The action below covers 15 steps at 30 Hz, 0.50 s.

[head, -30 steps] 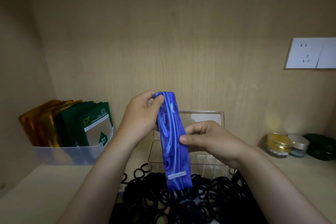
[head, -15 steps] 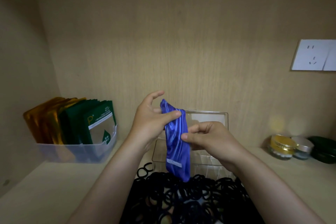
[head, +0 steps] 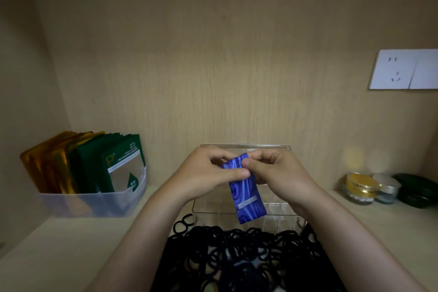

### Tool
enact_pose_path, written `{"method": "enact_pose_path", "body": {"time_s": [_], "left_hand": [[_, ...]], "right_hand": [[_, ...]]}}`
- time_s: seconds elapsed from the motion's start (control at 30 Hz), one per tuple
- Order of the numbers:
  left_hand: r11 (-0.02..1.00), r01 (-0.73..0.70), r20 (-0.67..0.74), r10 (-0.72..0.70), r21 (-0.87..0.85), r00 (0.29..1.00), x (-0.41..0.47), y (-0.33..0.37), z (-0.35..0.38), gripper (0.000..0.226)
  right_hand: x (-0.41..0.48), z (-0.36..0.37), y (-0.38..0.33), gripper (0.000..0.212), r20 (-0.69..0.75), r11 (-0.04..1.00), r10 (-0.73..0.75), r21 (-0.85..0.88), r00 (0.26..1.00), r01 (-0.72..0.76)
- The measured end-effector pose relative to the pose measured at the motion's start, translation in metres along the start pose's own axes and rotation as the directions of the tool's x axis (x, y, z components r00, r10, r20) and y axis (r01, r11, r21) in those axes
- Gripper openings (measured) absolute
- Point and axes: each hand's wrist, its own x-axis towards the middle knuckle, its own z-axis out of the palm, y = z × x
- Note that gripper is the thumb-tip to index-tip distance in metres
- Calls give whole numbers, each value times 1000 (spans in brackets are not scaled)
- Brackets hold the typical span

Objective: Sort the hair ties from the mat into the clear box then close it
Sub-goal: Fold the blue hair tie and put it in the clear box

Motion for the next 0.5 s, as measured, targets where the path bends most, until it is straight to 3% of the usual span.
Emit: {"method": "enact_pose_path", "body": {"time_s": [0.1, 0.27, 0.33, 0.4, 0.5], "left_hand": [[997, 38, -31, -41, -67, 999, 4, -6, 5, 8], [959, 118, 28, -115, -258, 993, 2, -3, 4, 15], [958, 119, 34, -114, -260, 993, 1, -2, 3, 16], [956, 112, 1, -116, -271, 993, 2, -4, 3, 16], [961, 98, -55, -116, -258, 992, 4, -4, 4, 15]], "right_hand": [[2, -1, 1, 11, -50, 996, 14, 84, 999, -10], [3, -1, 2, 16, -87, 993, 3, 122, 996, 8], [1, -3, 5, 27, 27, 995, 21, 97, 999, -24], [-1, -3, 7, 25, 178, 993, 68, 82, 982, -84], [1, -3, 15, 17, 202, 984, 107, 115, 973, -132]]}}
